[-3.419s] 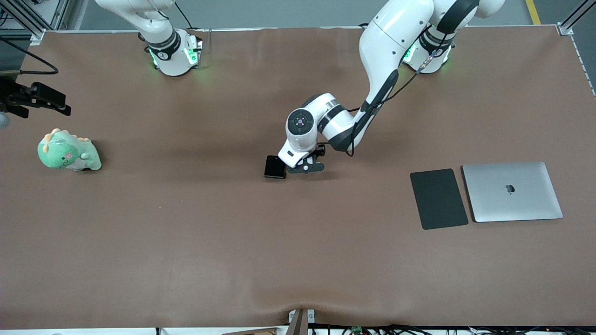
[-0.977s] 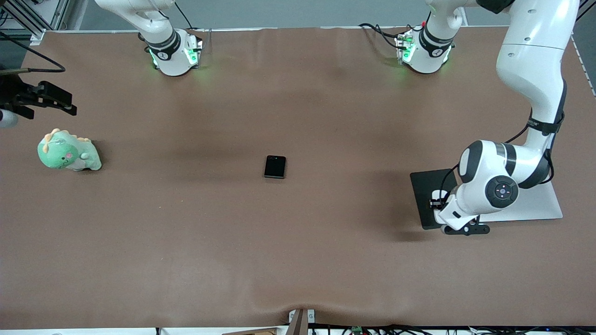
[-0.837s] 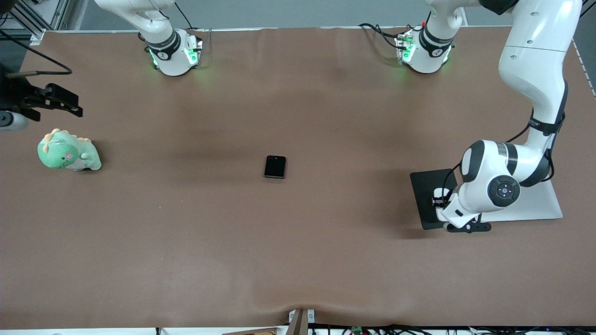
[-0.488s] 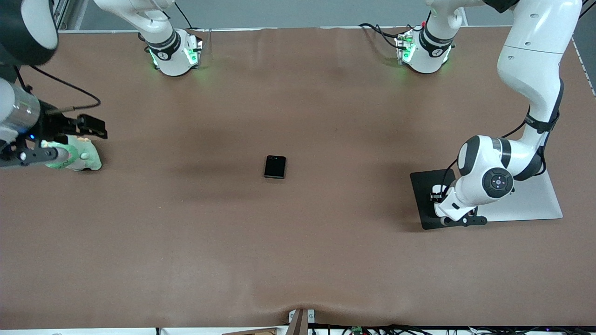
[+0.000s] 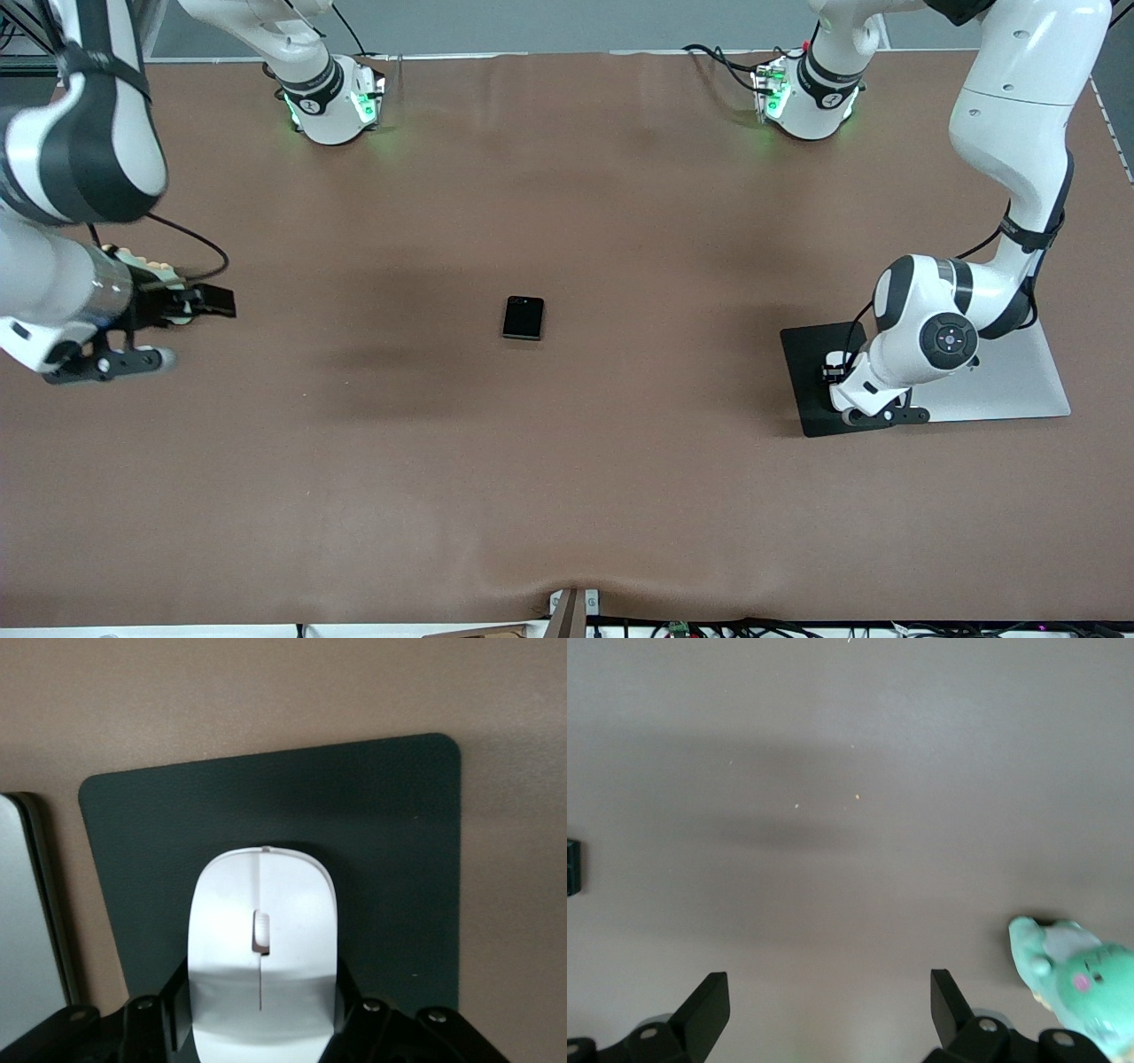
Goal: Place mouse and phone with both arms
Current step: 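Release the mouse on the pad while the right gripper reaches the phone, then lower the right gripper onto the black phone while the left gripper withdraws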
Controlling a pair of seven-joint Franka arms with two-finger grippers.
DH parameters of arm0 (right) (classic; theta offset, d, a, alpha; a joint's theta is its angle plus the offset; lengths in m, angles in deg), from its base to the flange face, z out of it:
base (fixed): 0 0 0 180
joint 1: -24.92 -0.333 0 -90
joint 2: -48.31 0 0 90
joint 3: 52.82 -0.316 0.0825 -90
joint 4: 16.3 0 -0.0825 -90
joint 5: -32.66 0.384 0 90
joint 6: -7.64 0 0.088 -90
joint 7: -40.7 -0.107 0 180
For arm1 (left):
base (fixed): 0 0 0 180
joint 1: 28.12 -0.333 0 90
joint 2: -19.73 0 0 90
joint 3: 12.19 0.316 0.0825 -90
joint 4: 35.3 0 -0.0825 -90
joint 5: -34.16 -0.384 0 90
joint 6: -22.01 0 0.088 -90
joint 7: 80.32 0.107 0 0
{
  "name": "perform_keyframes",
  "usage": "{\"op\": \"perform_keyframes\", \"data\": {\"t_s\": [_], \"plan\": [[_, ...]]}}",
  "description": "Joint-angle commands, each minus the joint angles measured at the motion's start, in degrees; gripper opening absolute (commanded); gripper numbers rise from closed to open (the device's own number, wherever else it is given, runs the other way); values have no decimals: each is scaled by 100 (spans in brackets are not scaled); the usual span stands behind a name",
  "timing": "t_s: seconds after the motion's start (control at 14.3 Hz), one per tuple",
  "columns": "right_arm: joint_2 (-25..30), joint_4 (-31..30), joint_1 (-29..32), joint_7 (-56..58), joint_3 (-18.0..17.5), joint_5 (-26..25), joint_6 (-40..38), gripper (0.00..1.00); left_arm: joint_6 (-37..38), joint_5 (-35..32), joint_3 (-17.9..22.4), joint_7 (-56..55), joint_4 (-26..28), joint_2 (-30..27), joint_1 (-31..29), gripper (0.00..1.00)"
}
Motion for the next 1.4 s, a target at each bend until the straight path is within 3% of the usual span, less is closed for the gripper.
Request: {"op": "perform_keyframes", "data": {"t_s": [0.0, 0.28, 0.35, 0.42, 0.56, 0.77, 0.98, 1.33], "plan": [[-223, 115, -125, 19, 12, 28, 139, 100, -199, -128, -82, -53, 138, -62, -60, 53], [-381, 45, -669, -576, 12, 124, 517, 100, -349, -110, -90, -53, 129, 43, -60, 57], [-442, 45, -888, -1058, 12, 151, 596, 100, -367, -119, -90, -53, 129, 70, -60, 63], [-530, 45, -1090, -1515, 12, 160, 701, 100, -376, -110, -90, -45, 112, 105, -60, 70], [-732, 45, -1547, -2193, 12, 160, 921, 100, -419, -102, -90, -123, 103, 132, -60, 100], [-1040, 45, -1970, -3205, 12, 378, 1342, 100, -385, -84, -99, -141, 77, -8, -43, 100], [-1260, 45, -2164, -3251, 12, 765, 1650, 100, -323, -84, -108, -106, 50, -377, -43, 100], [-1646, 45, -2498, -3530, 12, 819, 2037, 100, 1001, -84, -143, -27, -607, -1010, -34, 100]]}}
